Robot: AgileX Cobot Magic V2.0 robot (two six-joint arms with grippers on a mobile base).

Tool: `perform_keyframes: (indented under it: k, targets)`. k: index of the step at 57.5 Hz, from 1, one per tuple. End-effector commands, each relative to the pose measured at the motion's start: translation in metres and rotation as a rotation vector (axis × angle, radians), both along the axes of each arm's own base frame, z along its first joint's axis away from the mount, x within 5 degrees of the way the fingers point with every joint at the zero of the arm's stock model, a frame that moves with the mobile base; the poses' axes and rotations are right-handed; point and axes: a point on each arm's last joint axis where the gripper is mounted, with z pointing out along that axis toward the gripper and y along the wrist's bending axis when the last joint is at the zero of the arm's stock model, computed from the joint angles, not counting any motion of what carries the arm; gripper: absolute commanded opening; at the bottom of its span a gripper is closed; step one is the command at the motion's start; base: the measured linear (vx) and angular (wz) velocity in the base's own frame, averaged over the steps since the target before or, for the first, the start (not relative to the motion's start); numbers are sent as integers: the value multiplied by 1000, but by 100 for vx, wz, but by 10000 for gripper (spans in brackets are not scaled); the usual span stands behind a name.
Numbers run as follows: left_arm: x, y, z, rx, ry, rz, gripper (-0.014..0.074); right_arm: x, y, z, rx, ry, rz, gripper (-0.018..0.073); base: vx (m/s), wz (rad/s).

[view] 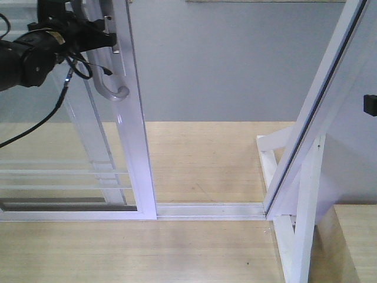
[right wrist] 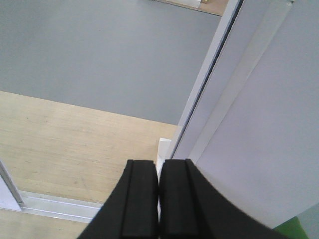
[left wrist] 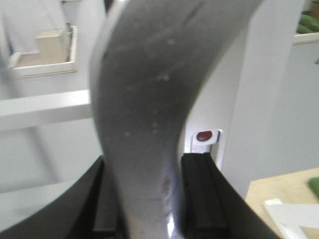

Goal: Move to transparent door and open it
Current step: 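Slide the glass panel further open with the left gripper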

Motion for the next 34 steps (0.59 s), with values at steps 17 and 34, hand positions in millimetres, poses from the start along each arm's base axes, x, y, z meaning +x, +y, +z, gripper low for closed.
perform_keyframes:
  k: [17,34]
  targets:
    - [-53,-8,37,-3,-87,-51,466,0,-1,19,-17,-126,5,155,0,1]
    - [-122,18,9,2,0,-19,538,0,-1,19,-32,-125,5,155,0,0]
